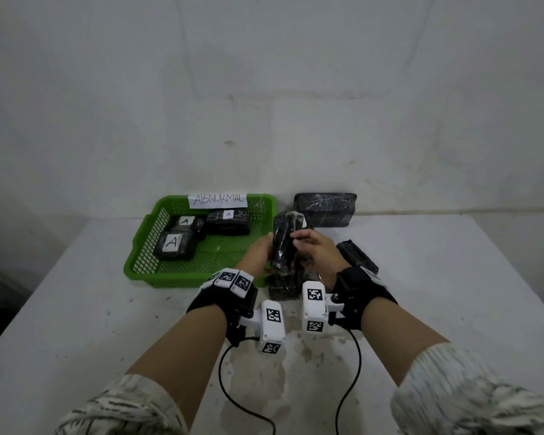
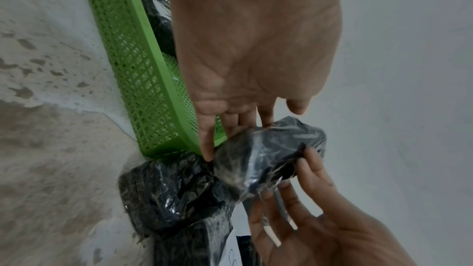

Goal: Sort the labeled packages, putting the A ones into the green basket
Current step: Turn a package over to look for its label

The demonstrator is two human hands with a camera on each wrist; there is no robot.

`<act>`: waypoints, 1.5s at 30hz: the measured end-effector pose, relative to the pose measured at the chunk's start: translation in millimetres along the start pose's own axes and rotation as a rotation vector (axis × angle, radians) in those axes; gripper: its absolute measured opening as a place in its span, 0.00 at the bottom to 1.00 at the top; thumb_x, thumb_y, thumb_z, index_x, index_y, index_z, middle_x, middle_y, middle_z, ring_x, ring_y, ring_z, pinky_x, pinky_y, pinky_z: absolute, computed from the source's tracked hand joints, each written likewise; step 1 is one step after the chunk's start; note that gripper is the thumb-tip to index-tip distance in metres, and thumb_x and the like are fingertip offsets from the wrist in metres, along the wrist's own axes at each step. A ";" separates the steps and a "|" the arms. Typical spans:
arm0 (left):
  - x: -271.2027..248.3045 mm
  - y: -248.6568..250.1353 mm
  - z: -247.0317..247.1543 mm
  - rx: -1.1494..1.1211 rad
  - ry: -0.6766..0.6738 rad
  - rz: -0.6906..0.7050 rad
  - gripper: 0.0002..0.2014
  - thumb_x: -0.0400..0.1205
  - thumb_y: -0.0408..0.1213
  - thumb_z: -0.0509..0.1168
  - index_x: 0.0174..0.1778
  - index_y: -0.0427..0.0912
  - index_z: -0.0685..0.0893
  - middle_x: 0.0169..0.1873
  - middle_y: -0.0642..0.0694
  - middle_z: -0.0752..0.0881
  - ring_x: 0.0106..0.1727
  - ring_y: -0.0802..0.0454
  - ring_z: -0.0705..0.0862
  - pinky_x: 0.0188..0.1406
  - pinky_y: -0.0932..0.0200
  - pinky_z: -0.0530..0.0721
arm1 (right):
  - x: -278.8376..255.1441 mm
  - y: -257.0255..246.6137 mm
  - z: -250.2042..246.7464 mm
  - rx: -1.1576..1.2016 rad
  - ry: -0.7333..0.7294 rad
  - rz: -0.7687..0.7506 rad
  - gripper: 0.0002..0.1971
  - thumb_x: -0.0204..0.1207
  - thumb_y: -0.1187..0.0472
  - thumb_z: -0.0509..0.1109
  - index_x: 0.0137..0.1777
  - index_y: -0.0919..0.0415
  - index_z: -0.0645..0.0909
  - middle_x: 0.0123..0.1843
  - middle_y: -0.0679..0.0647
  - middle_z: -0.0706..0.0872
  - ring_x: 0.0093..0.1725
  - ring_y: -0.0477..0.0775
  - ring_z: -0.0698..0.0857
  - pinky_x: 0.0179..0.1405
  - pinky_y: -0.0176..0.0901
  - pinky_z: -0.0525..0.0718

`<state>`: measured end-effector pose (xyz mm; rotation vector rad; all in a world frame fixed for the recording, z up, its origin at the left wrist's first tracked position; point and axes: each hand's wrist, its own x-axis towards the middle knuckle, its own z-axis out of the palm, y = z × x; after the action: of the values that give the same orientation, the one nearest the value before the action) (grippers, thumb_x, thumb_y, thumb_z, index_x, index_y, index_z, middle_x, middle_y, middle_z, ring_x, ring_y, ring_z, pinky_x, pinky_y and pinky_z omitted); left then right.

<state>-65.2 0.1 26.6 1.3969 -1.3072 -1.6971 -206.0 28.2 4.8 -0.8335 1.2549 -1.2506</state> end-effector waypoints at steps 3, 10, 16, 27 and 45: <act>1.2 -3.4 4.4 -0.052 -0.021 0.005 0.21 0.86 0.46 0.56 0.69 0.35 0.73 0.65 0.36 0.80 0.61 0.42 0.82 0.55 0.51 0.81 | 1.4 0.0 1.6 -0.040 0.029 -0.042 0.14 0.74 0.80 0.66 0.39 0.59 0.79 0.34 0.54 0.77 0.33 0.48 0.78 0.28 0.34 0.76; 0.3 4.8 7.8 -0.066 -0.064 -0.023 0.11 0.86 0.41 0.54 0.60 0.39 0.73 0.53 0.42 0.81 0.52 0.49 0.79 0.41 0.60 0.75 | 4.0 -1.5 5.3 0.103 0.143 0.031 0.15 0.79 0.53 0.69 0.61 0.57 0.75 0.49 0.55 0.85 0.41 0.51 0.84 0.37 0.42 0.77; -3.9 1.5 5.4 -0.028 -0.082 -0.030 0.19 0.86 0.42 0.56 0.70 0.36 0.72 0.59 0.42 0.79 0.59 0.48 0.77 0.41 0.60 0.78 | 6.1 -7.0 6.9 0.055 0.105 0.013 0.09 0.80 0.57 0.69 0.45 0.63 0.84 0.41 0.57 0.88 0.43 0.55 0.86 0.48 0.46 0.85; 1.4 3.0 -4.9 -0.132 0.040 0.090 0.21 0.83 0.31 0.62 0.73 0.34 0.71 0.57 0.37 0.80 0.53 0.46 0.81 0.41 0.54 0.83 | 0.3 7.8 12.2 0.001 -0.023 0.160 0.12 0.78 0.57 0.72 0.59 0.59 0.82 0.57 0.59 0.88 0.59 0.60 0.86 0.64 0.61 0.82; 1.8 -1.9 -11.2 0.049 0.078 0.196 0.25 0.80 0.19 0.58 0.68 0.47 0.67 0.53 0.37 0.77 0.52 0.41 0.81 0.45 0.45 0.85 | -4.3 11.0 7.1 -0.033 -0.026 0.073 0.07 0.76 0.56 0.73 0.53 0.51 0.83 0.48 0.52 0.85 0.46 0.52 0.83 0.50 0.50 0.81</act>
<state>-54.9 -4.3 24.5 1.3027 -1.4013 -1.4768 -196.2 33.3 -3.5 -0.8179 1.2776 -1.1598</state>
